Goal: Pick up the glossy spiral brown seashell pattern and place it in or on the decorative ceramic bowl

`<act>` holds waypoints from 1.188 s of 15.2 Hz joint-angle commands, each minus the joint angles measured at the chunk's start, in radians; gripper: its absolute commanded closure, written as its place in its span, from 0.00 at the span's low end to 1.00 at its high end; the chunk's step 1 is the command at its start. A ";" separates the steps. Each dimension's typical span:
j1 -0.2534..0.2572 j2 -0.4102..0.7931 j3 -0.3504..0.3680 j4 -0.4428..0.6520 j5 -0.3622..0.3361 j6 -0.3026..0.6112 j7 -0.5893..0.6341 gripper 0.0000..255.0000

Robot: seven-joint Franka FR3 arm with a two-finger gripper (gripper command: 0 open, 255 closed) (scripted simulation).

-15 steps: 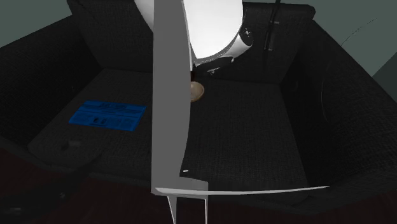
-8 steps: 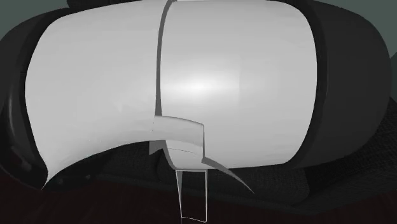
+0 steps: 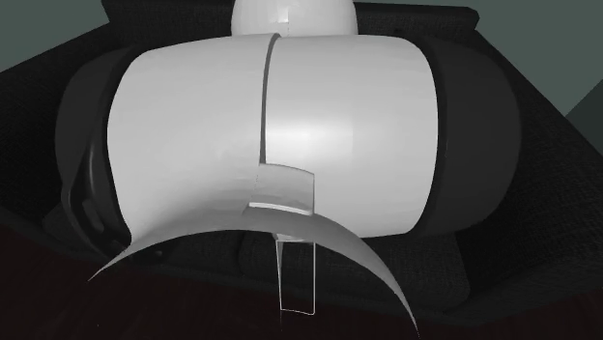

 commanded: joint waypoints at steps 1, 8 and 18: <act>-0.006 0.018 0.007 0.006 0.017 0.005 -0.023 1.00; -0.006 0.018 0.007 0.006 0.017 0.005 -0.023 1.00; -0.022 -0.082 -0.012 -0.088 -0.002 -0.025 -0.026 0.00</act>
